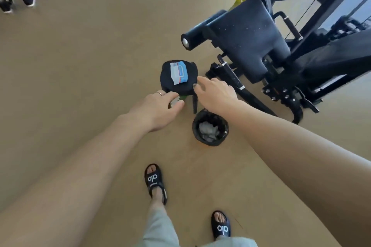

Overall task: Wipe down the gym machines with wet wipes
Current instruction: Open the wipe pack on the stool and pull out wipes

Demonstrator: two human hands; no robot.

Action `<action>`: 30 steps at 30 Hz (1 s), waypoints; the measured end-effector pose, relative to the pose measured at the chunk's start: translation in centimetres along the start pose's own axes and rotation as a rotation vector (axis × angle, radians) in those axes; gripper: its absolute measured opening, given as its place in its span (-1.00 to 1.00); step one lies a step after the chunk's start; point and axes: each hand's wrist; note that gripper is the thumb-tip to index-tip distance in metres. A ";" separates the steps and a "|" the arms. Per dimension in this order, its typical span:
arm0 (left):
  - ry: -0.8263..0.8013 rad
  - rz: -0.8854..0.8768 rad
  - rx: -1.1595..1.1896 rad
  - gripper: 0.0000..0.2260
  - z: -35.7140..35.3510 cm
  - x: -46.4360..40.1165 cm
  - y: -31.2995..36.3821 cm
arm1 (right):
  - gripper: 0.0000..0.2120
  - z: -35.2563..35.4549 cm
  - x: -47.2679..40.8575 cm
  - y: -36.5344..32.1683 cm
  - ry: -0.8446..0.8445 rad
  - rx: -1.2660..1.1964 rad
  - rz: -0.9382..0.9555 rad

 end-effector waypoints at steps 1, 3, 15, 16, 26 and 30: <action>-0.014 -0.002 -0.002 -0.52 1.2 -1.9 -1.6 | -0.54 -0.4 -2.0 -1.2 -0.009 0.001 -0.022; -0.047 -0.003 -0.013 -0.52 3.5 -5.6 -4.5 | -0.53 -1.2 -5.9 -3.5 -0.025 0.000 -0.065; -0.199 -0.134 -0.140 -0.55 11.9 -24.7 -10.3 | -0.54 -5.0 -24.8 -8.3 -0.029 -0.088 -0.248; -0.208 -0.137 -0.148 -0.54 12.0 -26.5 -10.4 | -0.55 -5.5 -26.3 -8.1 -0.033 -0.116 -0.259; -0.305 -0.166 -0.269 -0.52 9.1 -42.4 -13.1 | -0.53 -13.0 -39.8 -3.9 -0.102 -0.180 -0.400; -0.334 -0.243 -0.353 -0.51 6.3 -48.9 -15.3 | -0.53 -17.7 -43.6 -3.0 -0.101 -0.249 -0.473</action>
Point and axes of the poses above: each hand's wrist, its own x-axis away from the middle knuckle, its own z-axis out of the back of the hand, y = z × x, and after that the axes turned 7 degrees about x, right-handed
